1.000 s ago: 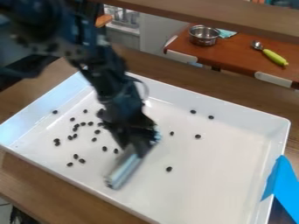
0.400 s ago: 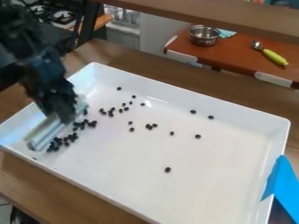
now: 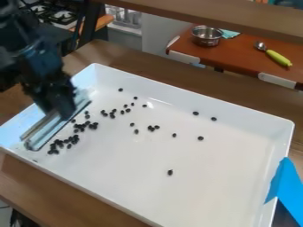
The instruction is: Sweep into pile
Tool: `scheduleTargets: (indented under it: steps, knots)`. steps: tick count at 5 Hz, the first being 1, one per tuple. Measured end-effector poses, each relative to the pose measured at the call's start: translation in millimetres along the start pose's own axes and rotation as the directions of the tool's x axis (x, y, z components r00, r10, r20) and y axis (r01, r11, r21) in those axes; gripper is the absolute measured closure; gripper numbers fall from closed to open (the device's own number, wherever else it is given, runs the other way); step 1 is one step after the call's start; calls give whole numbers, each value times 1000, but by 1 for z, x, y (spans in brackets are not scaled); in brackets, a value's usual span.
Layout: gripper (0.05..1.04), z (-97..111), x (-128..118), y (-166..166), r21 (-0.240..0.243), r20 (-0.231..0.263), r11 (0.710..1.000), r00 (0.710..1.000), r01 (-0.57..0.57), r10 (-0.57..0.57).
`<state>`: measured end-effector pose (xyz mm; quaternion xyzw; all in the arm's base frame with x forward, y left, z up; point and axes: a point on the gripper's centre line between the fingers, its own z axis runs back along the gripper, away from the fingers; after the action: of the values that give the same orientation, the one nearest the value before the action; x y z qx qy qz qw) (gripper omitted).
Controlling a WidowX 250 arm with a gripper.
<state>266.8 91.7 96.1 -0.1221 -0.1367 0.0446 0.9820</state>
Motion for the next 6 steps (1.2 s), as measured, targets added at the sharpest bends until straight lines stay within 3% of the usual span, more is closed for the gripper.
scheduleTargets:
  steps: [1, 2, 4, 6]
  knots:
    - [709, -2, 9, -54, -57, -7, 998, 1000, -8, 8]
    - [709, -10, 23, -100, -93, 17, 995, 1000, -21, 23]
    - [709, -55, 48, -187, -90, -7, 994, 998, -60, 59]
    - [709, -91, 60, -221, -61, 1, 995, 997, -78, 78]
